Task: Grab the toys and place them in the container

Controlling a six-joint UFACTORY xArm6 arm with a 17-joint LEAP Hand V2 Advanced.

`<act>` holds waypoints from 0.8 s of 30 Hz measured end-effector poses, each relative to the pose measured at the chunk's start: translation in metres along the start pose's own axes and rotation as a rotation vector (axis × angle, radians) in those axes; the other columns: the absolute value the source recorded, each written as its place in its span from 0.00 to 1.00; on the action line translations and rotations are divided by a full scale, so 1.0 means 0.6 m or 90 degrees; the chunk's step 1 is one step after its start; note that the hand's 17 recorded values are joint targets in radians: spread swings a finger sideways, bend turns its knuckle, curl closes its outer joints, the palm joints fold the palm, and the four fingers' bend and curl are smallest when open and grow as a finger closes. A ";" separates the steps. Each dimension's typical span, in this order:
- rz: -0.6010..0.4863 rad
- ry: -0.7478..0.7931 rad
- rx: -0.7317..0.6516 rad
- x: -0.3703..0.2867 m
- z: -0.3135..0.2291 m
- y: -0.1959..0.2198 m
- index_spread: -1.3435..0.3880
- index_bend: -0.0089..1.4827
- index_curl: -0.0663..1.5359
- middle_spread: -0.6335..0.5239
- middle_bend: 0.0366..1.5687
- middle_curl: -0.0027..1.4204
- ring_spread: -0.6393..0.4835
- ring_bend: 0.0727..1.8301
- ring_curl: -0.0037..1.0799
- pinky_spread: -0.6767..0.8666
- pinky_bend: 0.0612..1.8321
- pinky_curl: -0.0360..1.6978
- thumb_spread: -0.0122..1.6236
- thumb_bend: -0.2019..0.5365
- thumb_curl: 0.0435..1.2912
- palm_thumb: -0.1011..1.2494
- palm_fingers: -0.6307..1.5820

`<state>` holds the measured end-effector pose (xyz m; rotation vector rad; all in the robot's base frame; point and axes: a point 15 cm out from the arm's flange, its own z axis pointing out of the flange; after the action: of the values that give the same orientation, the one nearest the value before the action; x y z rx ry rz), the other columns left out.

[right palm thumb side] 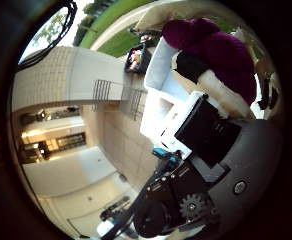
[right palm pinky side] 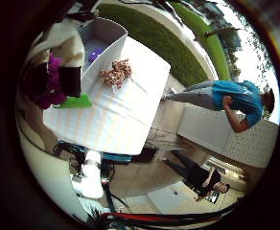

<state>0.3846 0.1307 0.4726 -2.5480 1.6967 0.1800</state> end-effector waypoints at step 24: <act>-0.041 -0.007 -0.020 -0.035 0.245 -0.221 0.44 0.22 0.48 0.50 0.29 0.44 0.71 0.53 0.52 0.66 0.60 0.47 0.73 0.24 0.42 0.66 0.22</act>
<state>0.4907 0.2196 0.3295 -2.6148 1.6172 0.2187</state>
